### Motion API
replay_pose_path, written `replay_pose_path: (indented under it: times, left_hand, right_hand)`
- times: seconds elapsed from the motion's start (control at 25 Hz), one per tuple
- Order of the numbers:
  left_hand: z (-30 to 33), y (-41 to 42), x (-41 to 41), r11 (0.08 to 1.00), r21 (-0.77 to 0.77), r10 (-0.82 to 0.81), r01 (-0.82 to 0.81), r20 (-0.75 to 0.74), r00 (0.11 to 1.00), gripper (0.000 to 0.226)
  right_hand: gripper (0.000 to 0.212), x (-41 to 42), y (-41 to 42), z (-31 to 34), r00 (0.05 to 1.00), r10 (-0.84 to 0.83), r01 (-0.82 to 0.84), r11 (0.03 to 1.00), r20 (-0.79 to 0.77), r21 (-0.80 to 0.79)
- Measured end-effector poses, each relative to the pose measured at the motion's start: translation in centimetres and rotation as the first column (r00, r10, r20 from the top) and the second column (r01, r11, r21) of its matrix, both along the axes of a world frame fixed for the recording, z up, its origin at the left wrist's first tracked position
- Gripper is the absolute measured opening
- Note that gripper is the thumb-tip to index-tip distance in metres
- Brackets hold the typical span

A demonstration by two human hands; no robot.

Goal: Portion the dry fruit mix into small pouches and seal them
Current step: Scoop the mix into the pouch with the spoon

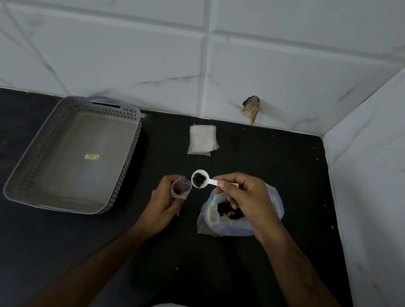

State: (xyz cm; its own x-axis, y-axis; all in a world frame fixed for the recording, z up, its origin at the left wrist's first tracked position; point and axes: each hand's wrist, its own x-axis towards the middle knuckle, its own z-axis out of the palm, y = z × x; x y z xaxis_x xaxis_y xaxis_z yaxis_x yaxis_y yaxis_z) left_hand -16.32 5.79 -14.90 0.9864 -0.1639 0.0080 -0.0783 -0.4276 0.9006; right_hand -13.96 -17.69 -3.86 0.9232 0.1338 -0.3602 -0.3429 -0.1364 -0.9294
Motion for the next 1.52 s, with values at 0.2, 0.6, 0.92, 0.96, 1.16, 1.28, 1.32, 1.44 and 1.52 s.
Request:
replay_pose_path:
  times: [0.2,0.6,0.92,0.96,1.16,1.28,1.32,1.44,1.52]
  left_hand:
    - [1.0,-0.9,0.1,1.000,0.007,-0.004,0.003,0.086,0.996,0.045]
    - [-1.4,-0.5,-0.7,0.997,-0.073,0.010,-0.006,0.049,0.999,0.040]
    - [-1.6,0.2,-0.5,0.999,-0.050,-0.024,0.022,-0.035,0.999,0.054]
    - [-1.6,0.4,-0.4,0.999,-0.030,-0.030,0.029,-0.050,0.998,0.054]
    - [-0.9,1.0,0.0,0.998,-0.025,-0.059,0.058,-0.044,0.997,0.043]
    - [-0.2,1.5,0.0,0.999,-0.019,-0.041,0.040,-0.058,0.997,0.033]
    - [-0.1,1.5,0.0,1.000,-0.003,-0.027,0.027,-0.068,0.997,0.030]
    - [0.3,1.5,0.0,0.999,0.046,0.015,-0.011,-0.092,0.996,0.027]
    - [0.4,1.5,-0.1,0.998,0.057,0.042,-0.036,-0.108,0.993,0.027]
  right_hand:
    - [0.012,-0.4,2.2,-0.7,0.974,0.120,-0.052,0.944,0.192,-0.325]
    - [0.022,-1.1,4.6,-4.6,0.609,0.677,-0.058,0.556,0.412,-0.829]
    - [0.015,-1.2,4.0,-5.1,0.851,0.313,-0.006,0.809,0.422,-0.588]
    - [0.015,-1.1,3.7,-4.8,0.906,0.227,-0.009,0.854,0.357,-0.520]
    - [0.016,-0.4,1.3,-2.9,0.997,-0.076,0.072,0.991,-0.026,-0.116]
    - [0.022,-0.2,0.2,-2.1,0.934,-0.193,0.249,0.955,-0.302,0.159]
    - [0.023,-0.2,-0.4,-1.9,0.915,-0.206,0.286,0.937,-0.347,0.199]
    - [0.027,-0.7,-2.0,-1.5,0.906,-0.234,0.308,0.936,-0.353,0.169]
    - [0.028,-1.4,-2.9,-1.8,0.915,-0.248,0.297,0.948,-0.318,0.115]
